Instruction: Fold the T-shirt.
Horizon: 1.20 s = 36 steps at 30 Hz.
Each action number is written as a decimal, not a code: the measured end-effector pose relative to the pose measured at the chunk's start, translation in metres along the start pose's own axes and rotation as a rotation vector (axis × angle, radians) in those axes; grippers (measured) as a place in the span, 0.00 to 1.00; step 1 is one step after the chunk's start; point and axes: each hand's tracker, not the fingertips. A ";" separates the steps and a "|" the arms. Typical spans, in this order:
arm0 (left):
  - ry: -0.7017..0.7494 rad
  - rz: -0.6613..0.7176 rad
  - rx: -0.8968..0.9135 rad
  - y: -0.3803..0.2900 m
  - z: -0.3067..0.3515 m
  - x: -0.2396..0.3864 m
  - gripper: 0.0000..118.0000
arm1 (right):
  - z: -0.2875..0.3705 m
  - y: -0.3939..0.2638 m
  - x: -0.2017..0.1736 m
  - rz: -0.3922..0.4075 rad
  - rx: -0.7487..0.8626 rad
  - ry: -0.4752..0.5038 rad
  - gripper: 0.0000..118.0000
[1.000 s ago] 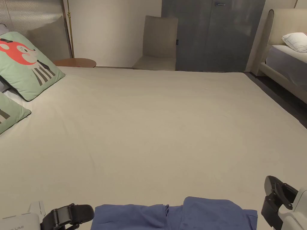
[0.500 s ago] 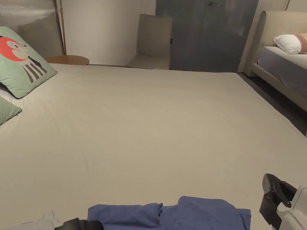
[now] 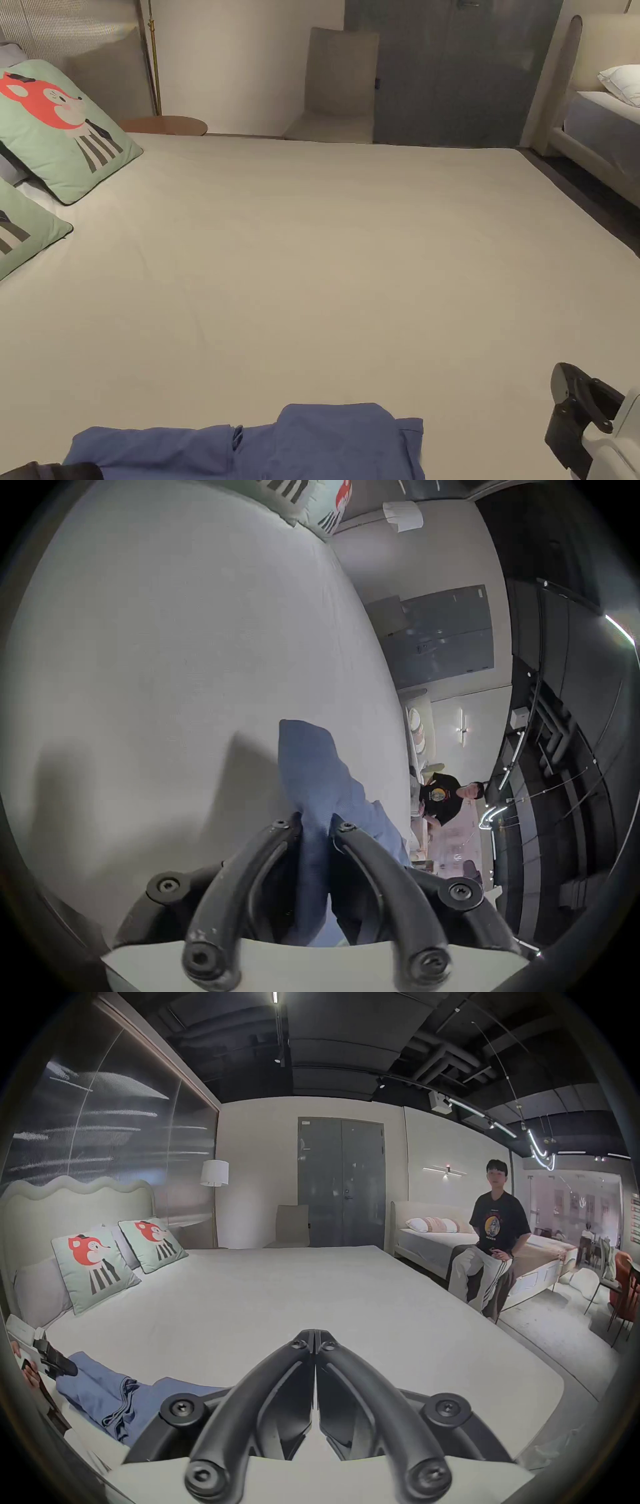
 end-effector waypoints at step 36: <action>-0.042 -0.551 0.111 -0.157 -0.162 0.186 0.91 | 0.021 -0.012 0.049 -0.068 -0.003 -0.070 0.01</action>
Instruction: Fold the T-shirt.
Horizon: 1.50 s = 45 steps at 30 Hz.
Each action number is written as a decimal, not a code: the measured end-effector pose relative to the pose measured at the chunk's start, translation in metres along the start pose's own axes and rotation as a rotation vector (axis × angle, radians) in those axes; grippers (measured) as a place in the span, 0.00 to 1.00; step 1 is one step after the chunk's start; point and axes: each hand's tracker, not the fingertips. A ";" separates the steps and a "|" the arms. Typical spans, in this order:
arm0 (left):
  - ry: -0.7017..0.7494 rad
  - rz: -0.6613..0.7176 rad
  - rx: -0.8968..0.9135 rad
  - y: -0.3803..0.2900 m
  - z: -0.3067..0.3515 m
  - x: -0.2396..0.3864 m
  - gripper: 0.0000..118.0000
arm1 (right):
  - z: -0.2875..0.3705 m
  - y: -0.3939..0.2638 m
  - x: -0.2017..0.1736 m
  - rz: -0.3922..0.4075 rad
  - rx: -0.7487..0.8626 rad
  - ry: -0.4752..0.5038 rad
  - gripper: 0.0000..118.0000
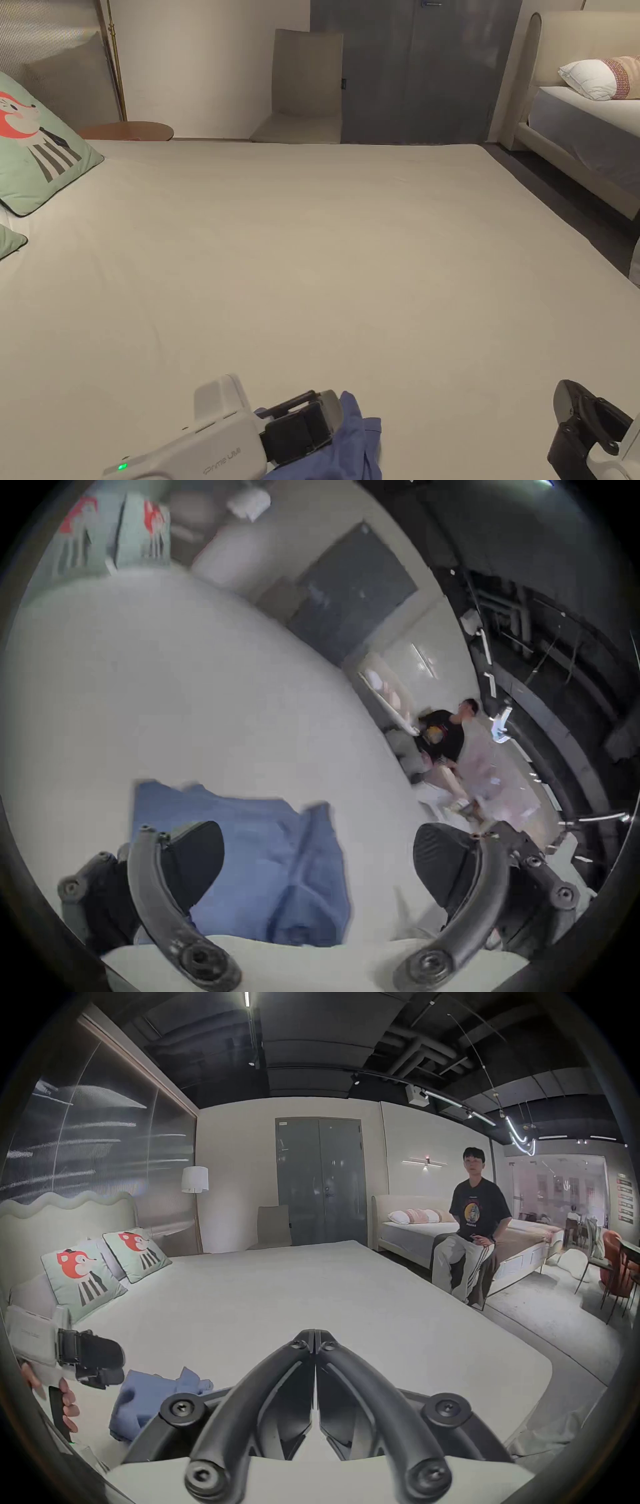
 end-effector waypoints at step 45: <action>0.078 -0.361 0.210 -0.034 0.032 0.060 0.00 | -0.008 0.022 -0.028 -0.010 0.056 0.114 0.01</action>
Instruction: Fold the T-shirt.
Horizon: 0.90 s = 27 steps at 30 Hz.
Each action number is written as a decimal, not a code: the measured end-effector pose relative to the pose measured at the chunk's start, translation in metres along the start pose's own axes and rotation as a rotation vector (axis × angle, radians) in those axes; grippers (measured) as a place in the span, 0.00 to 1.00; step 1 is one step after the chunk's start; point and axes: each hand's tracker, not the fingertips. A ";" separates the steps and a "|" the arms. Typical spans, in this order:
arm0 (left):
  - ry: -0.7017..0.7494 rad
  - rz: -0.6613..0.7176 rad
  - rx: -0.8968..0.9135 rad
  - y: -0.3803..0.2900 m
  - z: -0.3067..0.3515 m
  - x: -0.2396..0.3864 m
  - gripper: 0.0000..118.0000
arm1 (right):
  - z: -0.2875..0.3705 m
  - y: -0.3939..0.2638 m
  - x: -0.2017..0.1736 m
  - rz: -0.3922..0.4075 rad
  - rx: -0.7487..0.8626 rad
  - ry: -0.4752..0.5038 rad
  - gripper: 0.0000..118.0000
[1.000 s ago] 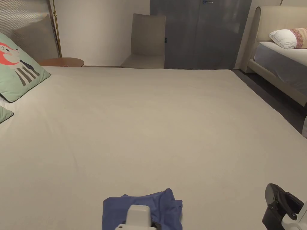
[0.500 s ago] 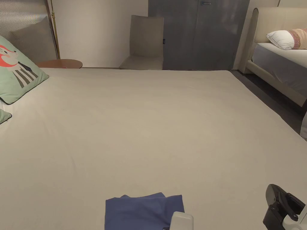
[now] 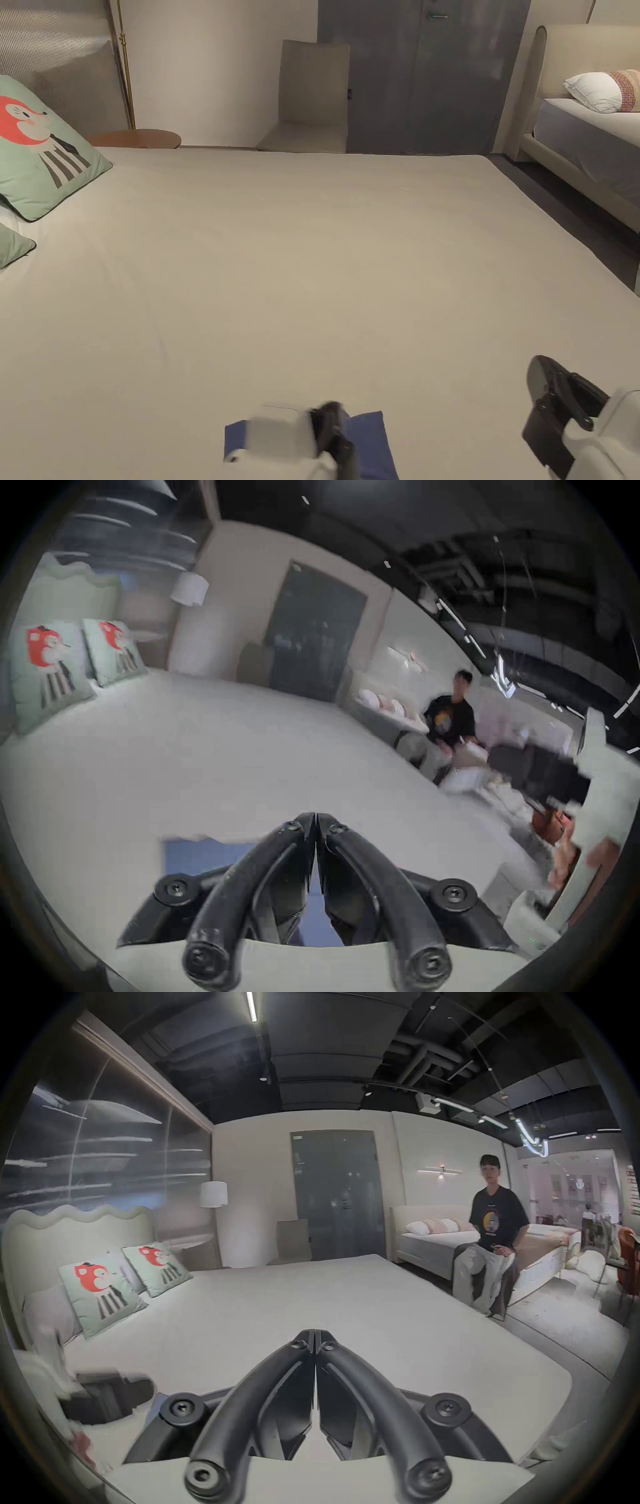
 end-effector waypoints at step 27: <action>-0.310 0.628 -0.467 -0.029 -0.014 -0.201 0.83 | -0.129 -0.109 -0.087 0.188 -0.781 0.275 0.00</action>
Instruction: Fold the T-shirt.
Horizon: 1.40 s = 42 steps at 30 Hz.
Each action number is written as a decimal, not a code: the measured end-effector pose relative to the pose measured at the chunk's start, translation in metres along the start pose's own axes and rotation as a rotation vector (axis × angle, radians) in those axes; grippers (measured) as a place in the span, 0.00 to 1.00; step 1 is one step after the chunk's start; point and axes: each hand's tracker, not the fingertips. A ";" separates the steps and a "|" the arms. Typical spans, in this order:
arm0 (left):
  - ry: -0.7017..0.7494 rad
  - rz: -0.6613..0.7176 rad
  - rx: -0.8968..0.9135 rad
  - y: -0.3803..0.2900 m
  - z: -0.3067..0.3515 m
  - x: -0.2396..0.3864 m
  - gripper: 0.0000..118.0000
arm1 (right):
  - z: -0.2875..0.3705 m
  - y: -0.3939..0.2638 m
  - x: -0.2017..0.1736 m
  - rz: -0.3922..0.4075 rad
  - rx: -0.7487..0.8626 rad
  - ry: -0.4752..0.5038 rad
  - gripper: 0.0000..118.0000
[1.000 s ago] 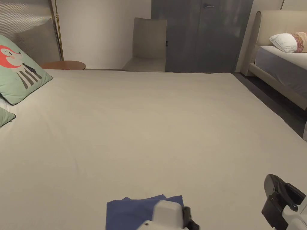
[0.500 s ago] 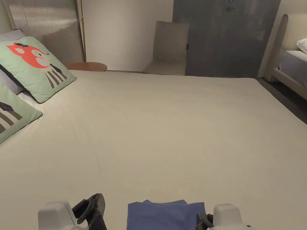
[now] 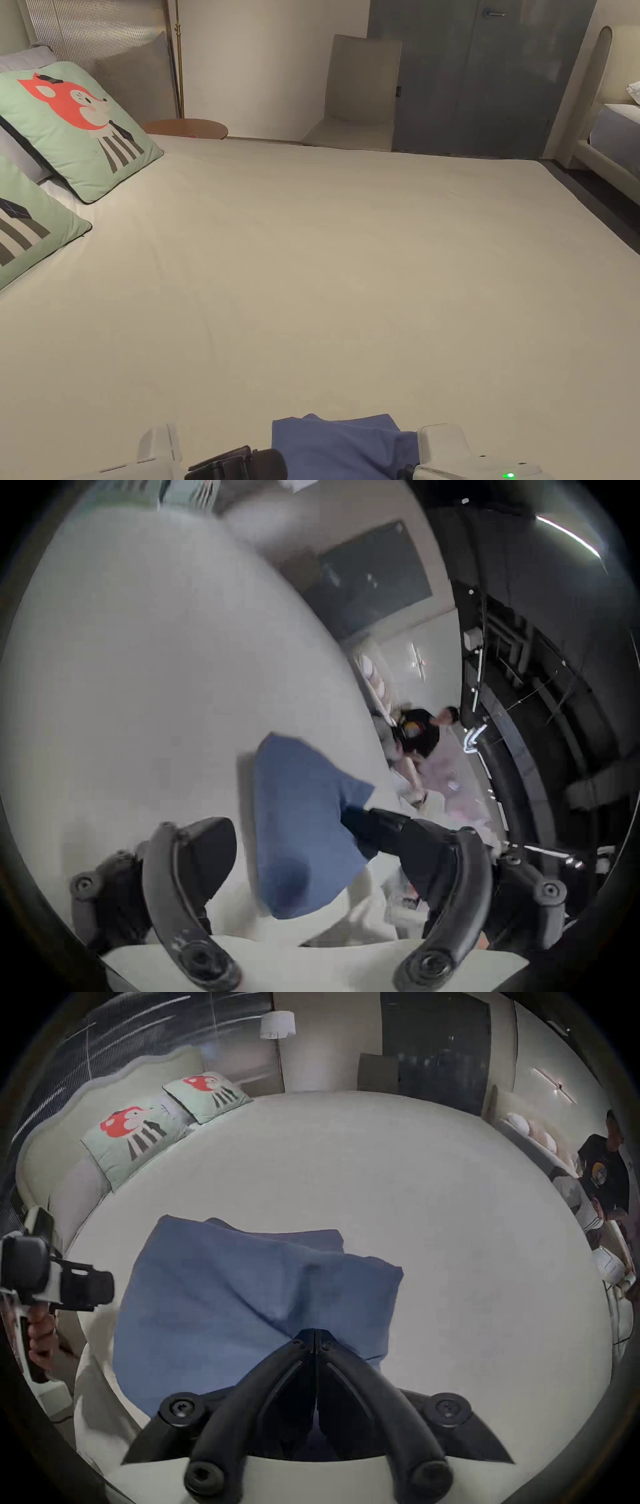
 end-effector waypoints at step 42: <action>0.278 0.340 0.282 0.120 0.263 -0.130 0.18 | 0.112 0.061 -0.060 -0.122 0.934 -0.280 0.00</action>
